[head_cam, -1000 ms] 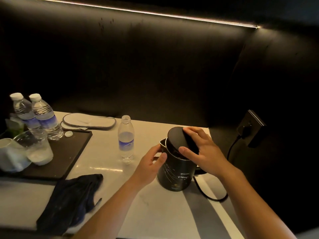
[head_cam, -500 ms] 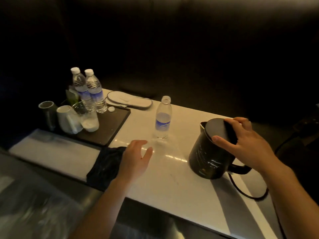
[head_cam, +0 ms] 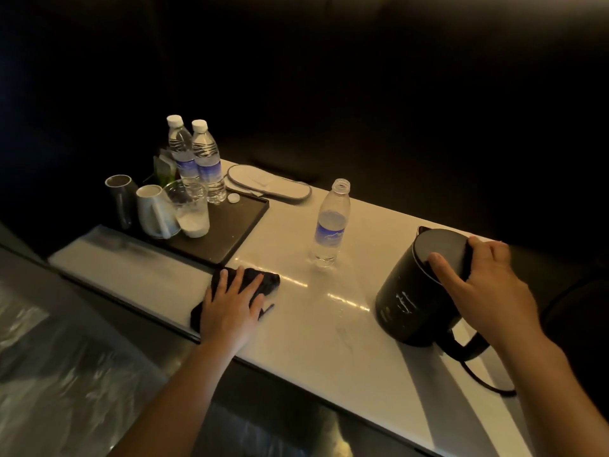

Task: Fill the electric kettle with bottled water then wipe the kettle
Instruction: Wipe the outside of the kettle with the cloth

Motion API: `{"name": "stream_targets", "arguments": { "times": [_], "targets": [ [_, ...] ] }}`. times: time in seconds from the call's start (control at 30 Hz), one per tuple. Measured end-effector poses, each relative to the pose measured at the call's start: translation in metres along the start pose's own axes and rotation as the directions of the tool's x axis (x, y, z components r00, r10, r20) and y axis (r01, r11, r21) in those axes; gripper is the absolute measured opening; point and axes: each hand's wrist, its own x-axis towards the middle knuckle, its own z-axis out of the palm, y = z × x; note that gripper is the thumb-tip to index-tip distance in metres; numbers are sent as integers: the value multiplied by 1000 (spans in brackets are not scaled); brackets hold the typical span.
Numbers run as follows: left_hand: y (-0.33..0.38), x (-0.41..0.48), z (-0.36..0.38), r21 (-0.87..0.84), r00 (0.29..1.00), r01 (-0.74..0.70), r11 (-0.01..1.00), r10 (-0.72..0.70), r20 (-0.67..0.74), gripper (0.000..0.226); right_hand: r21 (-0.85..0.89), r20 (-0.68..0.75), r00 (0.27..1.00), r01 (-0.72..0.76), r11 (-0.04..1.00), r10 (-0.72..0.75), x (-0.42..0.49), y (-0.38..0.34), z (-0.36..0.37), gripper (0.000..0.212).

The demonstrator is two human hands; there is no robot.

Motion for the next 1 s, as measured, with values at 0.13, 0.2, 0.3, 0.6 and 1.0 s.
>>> {"name": "stream_targets", "arguments": {
  "times": [0.13,0.2,0.3,0.6,1.0],
  "targets": [
    [15,-10,-2,-293,990,-26,956,-16,-141,37,-2,-26,999,-48,999,48,-3,-5,3,90],
    [33,-16,-9,-544,983,-4,839,-96,-156,35,-3,-35,997,-67,998,67,-4,-7,4,90],
    [78,-26,-33,-931,974,162,327,-202,99,30,-10,-38,995,-95,995,94,-5,-10,4,88],
    [271,-51,-44,-991,983,-130,45,137,-123,56,-2,-28,990,-139,990,139,-7,-15,0,84],
    [293,-22,24,-983,956,-142,116,-241,-166,41,3,-31,994,-105,994,105,-7,-14,4,78]
  ]
}}
